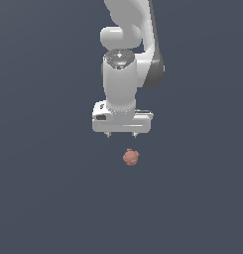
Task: Pick up the object and move it to a goal position.
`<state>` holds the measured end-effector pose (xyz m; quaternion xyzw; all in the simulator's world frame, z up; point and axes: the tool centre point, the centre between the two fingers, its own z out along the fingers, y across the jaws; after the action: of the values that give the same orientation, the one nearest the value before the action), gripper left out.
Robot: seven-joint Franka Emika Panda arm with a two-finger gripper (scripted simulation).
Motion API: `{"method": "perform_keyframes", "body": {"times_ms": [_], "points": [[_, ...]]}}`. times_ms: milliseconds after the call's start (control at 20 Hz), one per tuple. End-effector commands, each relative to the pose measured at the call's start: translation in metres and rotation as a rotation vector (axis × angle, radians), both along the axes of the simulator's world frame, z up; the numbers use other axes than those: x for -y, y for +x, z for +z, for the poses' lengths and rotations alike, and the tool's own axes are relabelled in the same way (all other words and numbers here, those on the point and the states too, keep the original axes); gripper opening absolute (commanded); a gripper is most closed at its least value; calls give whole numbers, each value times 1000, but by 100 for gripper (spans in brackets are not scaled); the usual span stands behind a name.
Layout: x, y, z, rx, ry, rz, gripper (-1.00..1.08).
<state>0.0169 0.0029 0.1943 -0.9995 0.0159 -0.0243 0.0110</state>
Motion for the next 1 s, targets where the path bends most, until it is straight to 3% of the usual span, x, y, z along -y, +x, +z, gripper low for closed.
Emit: {"method": "perform_keyframes", "body": {"times_ms": [0, 500, 950], "points": [[0, 0, 0, 0, 0, 0, 100], [18, -2, -9, -3, -31, 8, 100], [13, 0, -14, -6, -28, -20, 100]]}}
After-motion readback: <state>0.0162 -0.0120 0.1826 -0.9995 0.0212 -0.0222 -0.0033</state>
